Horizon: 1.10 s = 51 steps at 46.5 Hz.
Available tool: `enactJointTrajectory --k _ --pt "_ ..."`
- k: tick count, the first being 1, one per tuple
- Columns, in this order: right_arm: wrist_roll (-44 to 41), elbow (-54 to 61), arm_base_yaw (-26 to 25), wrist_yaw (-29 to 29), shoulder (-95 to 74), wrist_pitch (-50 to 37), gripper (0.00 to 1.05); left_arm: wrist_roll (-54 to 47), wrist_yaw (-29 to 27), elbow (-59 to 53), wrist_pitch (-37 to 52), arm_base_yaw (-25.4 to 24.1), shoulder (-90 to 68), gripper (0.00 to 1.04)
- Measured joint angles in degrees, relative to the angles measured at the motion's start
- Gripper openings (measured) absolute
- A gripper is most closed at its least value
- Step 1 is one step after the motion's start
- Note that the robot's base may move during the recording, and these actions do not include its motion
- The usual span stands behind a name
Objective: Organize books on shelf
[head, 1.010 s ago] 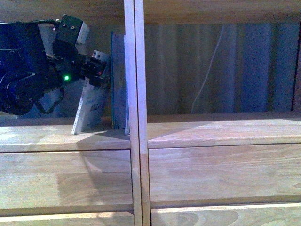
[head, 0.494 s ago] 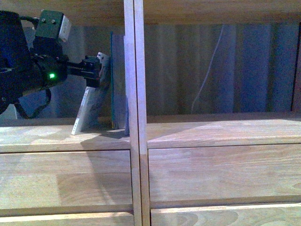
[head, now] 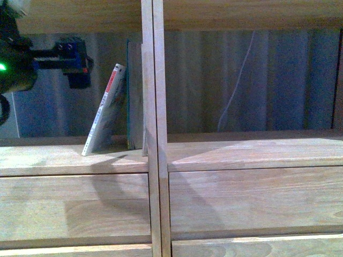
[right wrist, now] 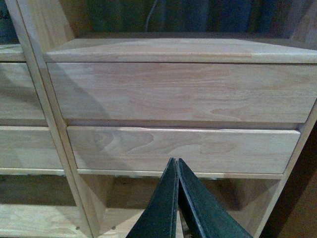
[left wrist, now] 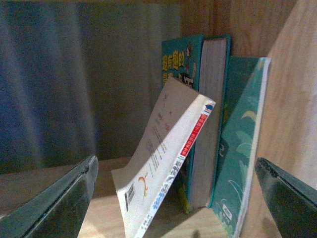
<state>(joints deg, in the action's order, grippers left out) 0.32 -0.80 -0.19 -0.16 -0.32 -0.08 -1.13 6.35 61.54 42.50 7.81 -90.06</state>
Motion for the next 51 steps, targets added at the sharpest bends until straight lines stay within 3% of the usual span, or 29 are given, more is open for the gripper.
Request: enactJointTrajectory --k 16,23,29,38,46,51 --pt "0.0 0.0 0.0 0.0 0.0 0.0 0.03 -4.6 -20.9 -21.0 -7.3 7.8 32.7 0.97" --pt "0.0 0.0 0.0 0.0 0.0 0.0 0.03 -11.3 -36.0 -29.6 -15.9 17.3 51.2 0.97" --pt "0.0 0.0 0.0 0.0 0.0 0.0 0.03 -15.5 -45.4 -34.5 -19.1 24.5 60.8 0.97" --pt "-0.1 0.0 0.0 0.0 0.0 0.0 0.04 -14.6 -48.6 -41.3 -24.0 26.1 69.2 0.97" --pt "-0.1 0.0 0.0 0.0 0.0 0.0 0.29 -11.2 -48.9 -47.6 -27.1 25.2 72.3 0.97" --pt "-0.1 0.0 0.0 0.0 0.0 0.0 0.45 -10.5 -50.6 -50.7 -24.5 25.6 72.8 0.97"
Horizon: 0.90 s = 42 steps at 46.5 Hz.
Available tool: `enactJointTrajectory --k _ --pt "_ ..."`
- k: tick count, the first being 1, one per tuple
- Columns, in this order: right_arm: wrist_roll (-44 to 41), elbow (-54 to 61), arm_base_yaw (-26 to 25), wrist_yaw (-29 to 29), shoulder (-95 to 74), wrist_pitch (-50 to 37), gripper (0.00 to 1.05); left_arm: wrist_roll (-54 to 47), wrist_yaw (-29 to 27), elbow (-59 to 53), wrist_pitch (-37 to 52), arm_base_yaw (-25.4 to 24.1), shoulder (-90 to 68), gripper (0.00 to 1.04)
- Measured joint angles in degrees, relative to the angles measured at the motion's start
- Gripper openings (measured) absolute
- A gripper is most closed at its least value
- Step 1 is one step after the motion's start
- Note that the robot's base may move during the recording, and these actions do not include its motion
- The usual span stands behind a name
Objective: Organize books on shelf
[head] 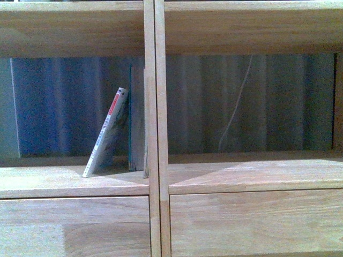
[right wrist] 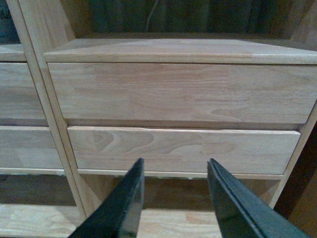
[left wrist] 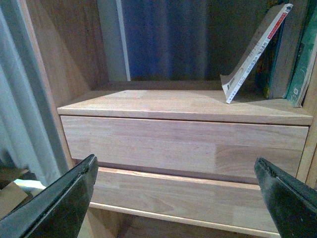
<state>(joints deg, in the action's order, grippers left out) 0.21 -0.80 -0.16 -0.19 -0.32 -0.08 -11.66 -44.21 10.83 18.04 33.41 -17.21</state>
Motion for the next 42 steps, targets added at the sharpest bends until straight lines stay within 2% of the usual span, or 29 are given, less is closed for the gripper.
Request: enactJointTrajectory --k 9,12,17,31,36,40,42 --pt "0.0 0.0 0.0 0.0 0.0 0.0 0.75 2.4 0.3 -3.3 0.8 0.9 0.7 0.97" --pt "0.0 0.0 0.0 0.0 0.0 0.0 0.85 5.8 8.7 -3.1 -7.1 -1.4 3.0 0.87" --pt "0.0 0.0 0.0 0.0 0.0 0.0 0.99 9.1 17.7 -5.1 -13.2 -6.4 6.7 0.69" --pt "0.0 0.0 0.0 0.0 0.0 0.0 0.98 11.1 28.6 -10.2 -15.5 -17.0 14.3 0.25" --pt "0.0 0.0 0.0 0.0 0.0 0.0 0.98 11.4 32.7 -10.2 -16.6 -21.2 15.5 0.02" --pt "0.0 0.0 0.0 0.0 0.0 0.0 0.98 11.4 42.0 -10.2 -17.9 -29.0 16.7 0.03" --pt "0.0 0.0 0.0 0.0 0.0 0.0 0.98 11.5 43.0 -10.2 -17.9 -32.2 16.8 0.03"
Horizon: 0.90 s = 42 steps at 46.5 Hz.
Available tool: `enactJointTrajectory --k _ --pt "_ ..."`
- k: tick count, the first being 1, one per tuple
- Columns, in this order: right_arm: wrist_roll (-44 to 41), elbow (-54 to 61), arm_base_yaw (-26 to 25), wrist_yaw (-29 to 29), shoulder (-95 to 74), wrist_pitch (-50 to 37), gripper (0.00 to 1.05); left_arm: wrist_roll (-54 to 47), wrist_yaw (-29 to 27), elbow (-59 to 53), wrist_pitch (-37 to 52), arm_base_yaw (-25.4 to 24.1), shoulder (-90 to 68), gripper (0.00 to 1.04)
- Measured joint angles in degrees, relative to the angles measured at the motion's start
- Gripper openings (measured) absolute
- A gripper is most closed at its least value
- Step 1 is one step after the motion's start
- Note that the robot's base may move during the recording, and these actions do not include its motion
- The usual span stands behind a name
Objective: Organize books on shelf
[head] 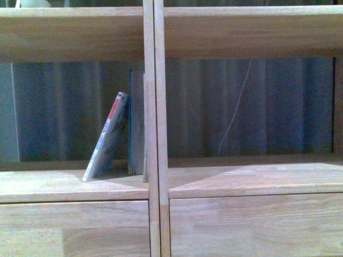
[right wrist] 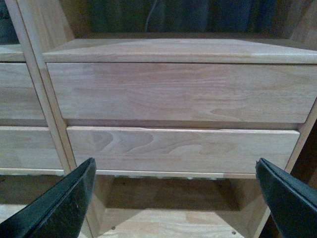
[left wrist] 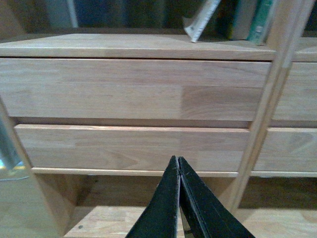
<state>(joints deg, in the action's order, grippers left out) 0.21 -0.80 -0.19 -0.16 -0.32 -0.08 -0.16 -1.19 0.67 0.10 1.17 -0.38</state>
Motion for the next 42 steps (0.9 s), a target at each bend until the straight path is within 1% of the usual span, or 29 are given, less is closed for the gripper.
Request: enactJointTrajectory --k 3,19,21,24,26,36,42 --pt "0.0 0.0 0.0 0.0 0.0 0.0 0.98 0.0 0.9 0.0 0.0 -0.7 0.0 0.03" --pt "0.0 0.0 0.0 0.0 0.0 0.0 0.98 0.0 1.0 0.0 0.0 -0.8 0.0 0.03" --pt "0.0 0.0 0.0 0.0 0.0 0.0 0.98 0.1 1.0 0.0 -0.1 -0.8 0.0 0.09" --pt "0.0 0.0 0.0 0.0 0.0 0.0 0.98 0.1 1.0 0.0 -0.1 -0.9 0.0 0.25" --pt "0.0 0.0 0.0 0.0 0.0 0.0 0.98 0.1 1.0 0.0 -0.1 -0.9 0.0 0.34" --pt "0.0 0.0 0.0 0.0 0.0 0.0 0.98 0.1 1.0 0.0 -0.1 -0.9 0.0 0.67" --pt "0.0 0.0 0.0 0.0 0.0 0.0 0.98 0.0 1.0 0.0 -0.1 -0.9 0.0 0.97"
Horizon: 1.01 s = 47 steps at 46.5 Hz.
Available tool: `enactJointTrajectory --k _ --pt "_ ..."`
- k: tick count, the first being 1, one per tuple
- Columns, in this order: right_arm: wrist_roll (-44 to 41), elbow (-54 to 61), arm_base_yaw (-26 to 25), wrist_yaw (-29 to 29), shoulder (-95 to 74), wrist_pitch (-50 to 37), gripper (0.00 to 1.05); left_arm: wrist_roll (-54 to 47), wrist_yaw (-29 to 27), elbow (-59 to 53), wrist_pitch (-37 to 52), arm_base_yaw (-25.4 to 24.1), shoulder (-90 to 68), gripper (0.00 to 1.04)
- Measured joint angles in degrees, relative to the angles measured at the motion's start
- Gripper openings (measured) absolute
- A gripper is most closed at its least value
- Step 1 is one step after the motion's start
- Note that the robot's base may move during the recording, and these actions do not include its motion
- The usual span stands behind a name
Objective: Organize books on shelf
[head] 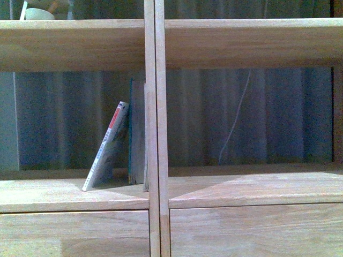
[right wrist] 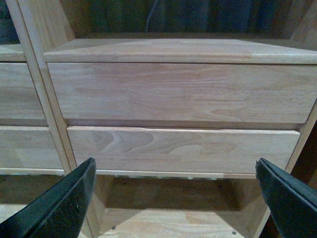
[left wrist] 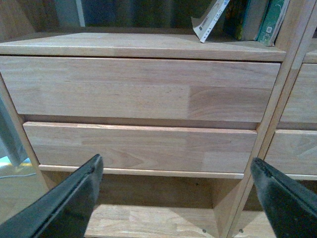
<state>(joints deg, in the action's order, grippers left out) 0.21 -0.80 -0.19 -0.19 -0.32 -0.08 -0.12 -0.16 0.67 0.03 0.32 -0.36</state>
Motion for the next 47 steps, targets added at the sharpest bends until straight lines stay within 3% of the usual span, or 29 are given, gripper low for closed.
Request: enactJointTrajectory --k 47 --pt "0.0 0.0 0.0 0.0 0.0 0.0 0.98 0.0 0.0 0.0 0.0 0.0 0.0 0.97"
